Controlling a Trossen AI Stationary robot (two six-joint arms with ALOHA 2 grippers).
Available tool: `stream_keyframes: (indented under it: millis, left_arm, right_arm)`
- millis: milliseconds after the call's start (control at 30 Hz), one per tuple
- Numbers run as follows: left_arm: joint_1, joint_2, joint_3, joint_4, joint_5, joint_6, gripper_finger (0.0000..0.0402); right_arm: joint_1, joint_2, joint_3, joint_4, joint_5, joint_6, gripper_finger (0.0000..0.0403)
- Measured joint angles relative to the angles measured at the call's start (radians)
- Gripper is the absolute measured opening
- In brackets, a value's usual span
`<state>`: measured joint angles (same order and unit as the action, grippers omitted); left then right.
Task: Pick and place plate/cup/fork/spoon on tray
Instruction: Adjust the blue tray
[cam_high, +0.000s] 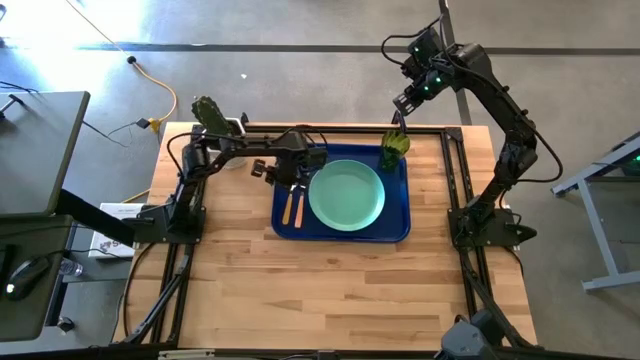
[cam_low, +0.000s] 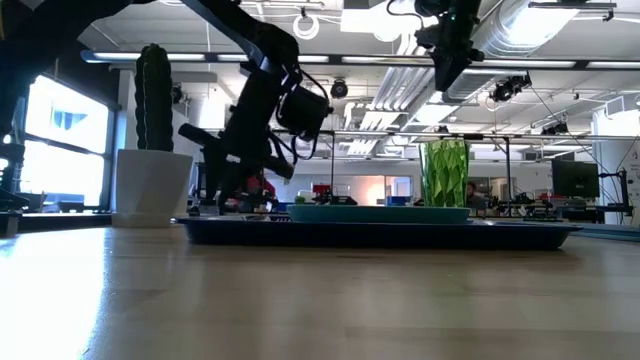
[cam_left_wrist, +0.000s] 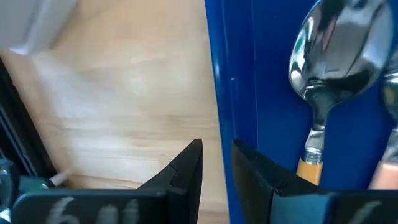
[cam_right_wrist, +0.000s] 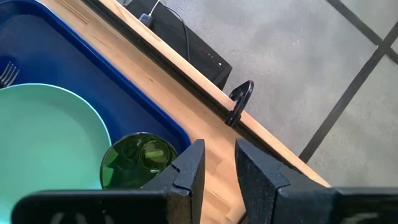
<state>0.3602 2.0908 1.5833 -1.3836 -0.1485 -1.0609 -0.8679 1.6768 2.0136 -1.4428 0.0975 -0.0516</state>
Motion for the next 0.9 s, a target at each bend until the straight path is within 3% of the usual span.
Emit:
stream_keyframes:
  millis: [500,900]
  left_arm:
    - [-0.024,-0.314,0.0,0.062,-0.186,0.2,0.0074]
    - [-0.064,-0.492,0.0,0.106,-0.208,0.486,0.0074]
  right_arm:
    - [0.032,-0.003,0.0,-0.128,-0.047,0.192,0.008]
    - [0.316,-0.02,0.0,-0.128,-0.05,0.407,0.008]
